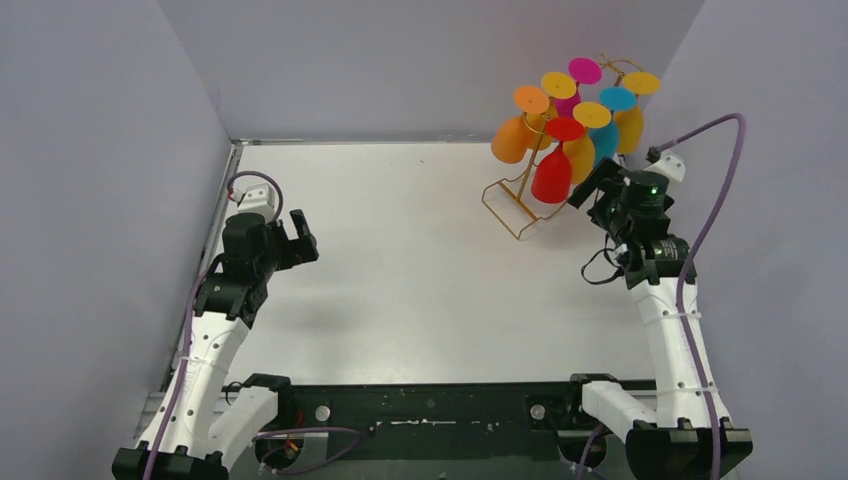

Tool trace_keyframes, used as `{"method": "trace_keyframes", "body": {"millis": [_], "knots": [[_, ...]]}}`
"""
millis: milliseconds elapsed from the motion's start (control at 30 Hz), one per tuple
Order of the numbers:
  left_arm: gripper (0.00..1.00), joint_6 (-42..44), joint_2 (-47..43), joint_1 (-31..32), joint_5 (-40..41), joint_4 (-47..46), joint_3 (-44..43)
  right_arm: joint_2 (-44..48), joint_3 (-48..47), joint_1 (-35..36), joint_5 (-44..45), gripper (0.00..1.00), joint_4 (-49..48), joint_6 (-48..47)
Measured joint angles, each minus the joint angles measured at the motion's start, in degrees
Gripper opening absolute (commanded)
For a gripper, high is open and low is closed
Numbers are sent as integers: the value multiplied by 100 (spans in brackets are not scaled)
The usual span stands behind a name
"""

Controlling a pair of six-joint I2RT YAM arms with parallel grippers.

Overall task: Take the wine glass off the wine glass rack
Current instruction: Pick up the wine glass from the wine rack.

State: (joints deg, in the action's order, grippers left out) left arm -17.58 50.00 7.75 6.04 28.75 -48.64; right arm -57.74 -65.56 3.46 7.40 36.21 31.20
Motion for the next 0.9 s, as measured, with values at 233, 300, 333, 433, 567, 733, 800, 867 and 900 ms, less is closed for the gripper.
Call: {"method": "trace_keyframes", "body": {"millis": [233,300,333,433,567,733,800,867,900], "knots": [[97,0,-201,0,61,-181,376,-616,-758,-1307,-1482,88,-313,293],[97,9,-275,0,55,-201,496,-719,-737,-1541,-2046,85,-542,555],[97,15,-304,0,48,-205,538,-756,-706,-1606,-2277,84,-684,691],[97,24,-396,0,-33,-214,717,-907,-577,-1703,-3064,81,-1207,1154],[97,24,-514,0,-107,-210,898,-1029,-562,-1698,-3622,78,-1637,1550],[97,46,-581,0,-278,-289,935,-1054,-562,-1700,-3930,70,-2081,1818],[97,63,-581,4,-332,-317,940,-1099,-562,-1700,-4004,64,-2223,1908],[97,72,-581,11,-352,-334,940,-1178,-551,-1700,-4074,63,-2415,2031],[97,74,-581,11,-358,-337,942,-1224,-544,-1700,-4107,62,-2483,2085]]}}
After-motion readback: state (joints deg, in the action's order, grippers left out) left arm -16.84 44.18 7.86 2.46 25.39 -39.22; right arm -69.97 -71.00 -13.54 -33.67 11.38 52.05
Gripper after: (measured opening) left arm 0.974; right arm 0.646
